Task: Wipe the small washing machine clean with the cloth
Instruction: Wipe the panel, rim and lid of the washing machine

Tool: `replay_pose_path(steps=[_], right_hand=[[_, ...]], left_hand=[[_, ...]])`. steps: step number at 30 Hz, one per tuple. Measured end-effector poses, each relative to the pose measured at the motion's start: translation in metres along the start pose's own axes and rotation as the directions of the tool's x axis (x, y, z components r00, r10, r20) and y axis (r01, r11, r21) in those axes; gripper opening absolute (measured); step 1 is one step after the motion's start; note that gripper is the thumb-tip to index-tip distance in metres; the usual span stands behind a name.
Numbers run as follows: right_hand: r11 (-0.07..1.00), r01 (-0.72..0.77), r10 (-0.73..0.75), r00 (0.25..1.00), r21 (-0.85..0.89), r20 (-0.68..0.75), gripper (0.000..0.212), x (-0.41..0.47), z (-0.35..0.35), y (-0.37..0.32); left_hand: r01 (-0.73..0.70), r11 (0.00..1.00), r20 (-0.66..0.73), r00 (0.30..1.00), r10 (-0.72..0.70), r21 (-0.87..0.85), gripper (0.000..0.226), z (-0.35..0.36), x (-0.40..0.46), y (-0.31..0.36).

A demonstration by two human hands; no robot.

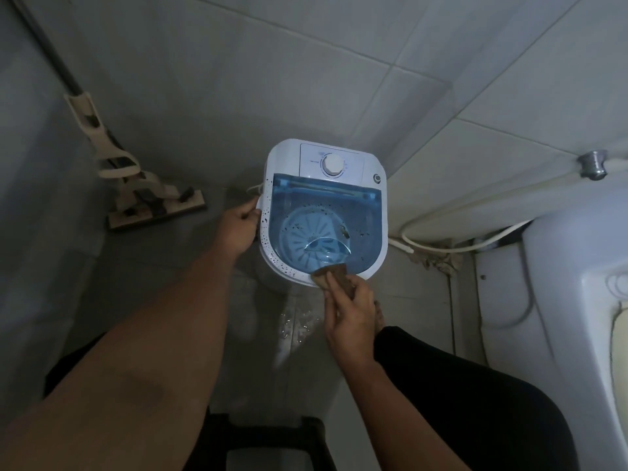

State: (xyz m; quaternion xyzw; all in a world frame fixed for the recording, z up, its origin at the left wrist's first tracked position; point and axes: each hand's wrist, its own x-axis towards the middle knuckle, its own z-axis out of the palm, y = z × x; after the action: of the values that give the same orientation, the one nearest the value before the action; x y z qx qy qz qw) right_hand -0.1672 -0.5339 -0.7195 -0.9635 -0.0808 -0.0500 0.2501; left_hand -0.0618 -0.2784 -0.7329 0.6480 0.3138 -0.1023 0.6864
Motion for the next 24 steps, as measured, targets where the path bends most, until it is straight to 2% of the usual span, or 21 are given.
replay_pose_path(steps=[5,7,17,24], right_hand=[[0.983,0.181,-0.177,0.976,-0.019,0.129,0.038,0.003,0.017,-0.003],[0.974,0.223,-0.216,0.967,-0.041,0.132,0.037,0.006,0.025,-0.013],[0.931,0.32,-0.294,0.943,-0.178,0.158,0.037,0.017,0.033,-0.026],[0.905,0.378,-0.346,0.921,-0.197,0.18,0.039,0.037,0.047,-0.059]], left_hand=[[-0.007,0.999,0.013,1.0,0.006,0.042,0.037,-0.006,0.001,-0.002],[0.0,1.0,0.018,1.0,0.0,0.03,0.037,-0.006,0.0,0.0],[0.004,0.999,0.012,1.0,-0.004,-0.035,0.038,-0.003,0.003,0.001],[-0.003,0.999,0.011,1.0,0.003,-0.036,0.037,-0.005,0.004,0.002]])
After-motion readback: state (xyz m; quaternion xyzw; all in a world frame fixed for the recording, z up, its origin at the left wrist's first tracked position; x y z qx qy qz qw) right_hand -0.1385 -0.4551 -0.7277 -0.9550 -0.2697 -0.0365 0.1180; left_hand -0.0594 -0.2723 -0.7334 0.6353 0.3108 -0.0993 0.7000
